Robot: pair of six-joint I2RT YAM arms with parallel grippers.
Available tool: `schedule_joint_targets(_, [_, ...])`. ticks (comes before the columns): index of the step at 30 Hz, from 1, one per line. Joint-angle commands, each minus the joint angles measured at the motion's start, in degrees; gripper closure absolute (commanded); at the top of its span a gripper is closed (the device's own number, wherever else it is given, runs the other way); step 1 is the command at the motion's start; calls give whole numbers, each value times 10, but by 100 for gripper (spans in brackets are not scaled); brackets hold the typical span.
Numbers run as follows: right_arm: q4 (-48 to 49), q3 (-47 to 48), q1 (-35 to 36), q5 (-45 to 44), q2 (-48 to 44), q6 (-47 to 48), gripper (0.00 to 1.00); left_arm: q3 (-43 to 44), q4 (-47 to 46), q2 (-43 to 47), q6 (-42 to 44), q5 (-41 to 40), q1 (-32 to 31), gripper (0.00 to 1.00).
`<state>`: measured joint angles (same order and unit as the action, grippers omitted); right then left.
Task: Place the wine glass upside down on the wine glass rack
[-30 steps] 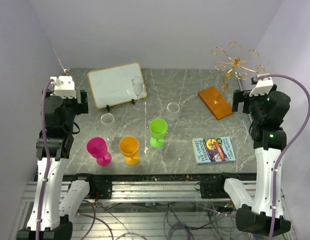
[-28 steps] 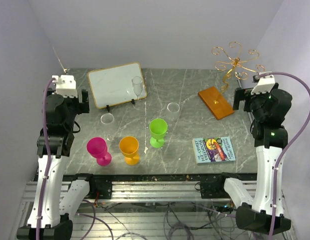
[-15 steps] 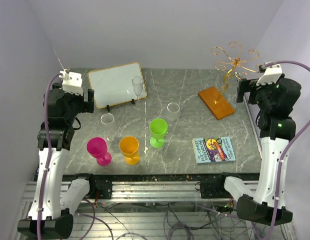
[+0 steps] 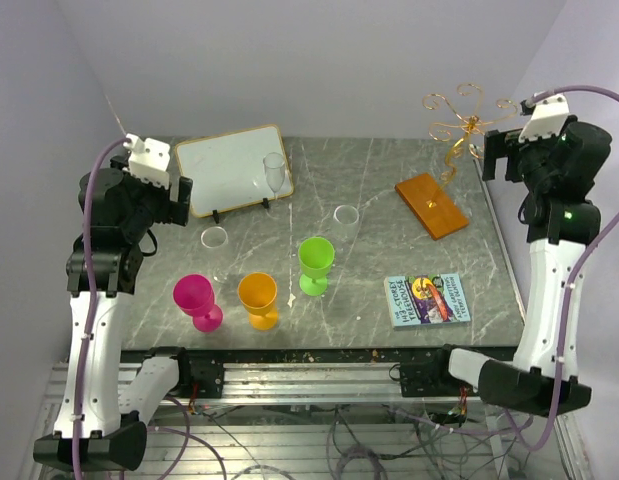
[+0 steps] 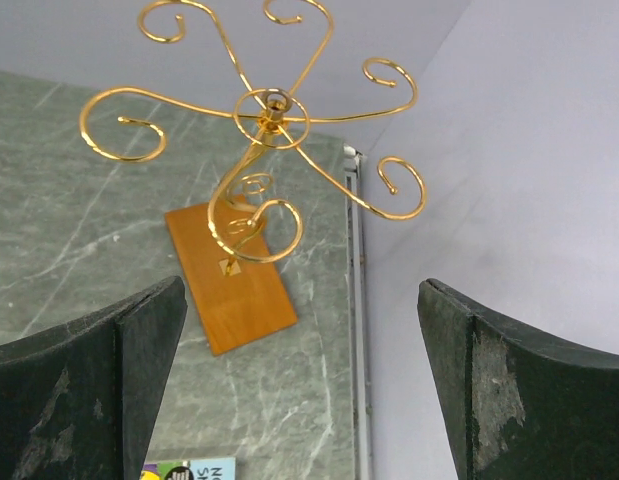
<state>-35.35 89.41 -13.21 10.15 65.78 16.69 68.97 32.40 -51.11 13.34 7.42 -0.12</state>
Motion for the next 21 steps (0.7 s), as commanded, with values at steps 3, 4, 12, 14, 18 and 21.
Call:
schedule_joint_targets(3, [-42,51,-6,3,72,29,0,16,20,10,12,49,7,2])
schedule_joint_targets(4, [-45,57,-6,11,85,31,0,17,22,9,12,53,7,2])
schedule_joint_targets(12, [-66,104,7,51,148,4,2,5,18,17,1,76,7,0])
schedule_joint_targets(14, [-70,114,16,42,165,-6,3,3,18,18,2,75,7,0])
schedule_joint_targets(18, [-73,126,38,20,193,-16,5,0,18,19,3,77,7,0])
schedule_joint_targets(21, [-70,130,50,0,211,-21,6,-2,18,20,4,78,7,1])
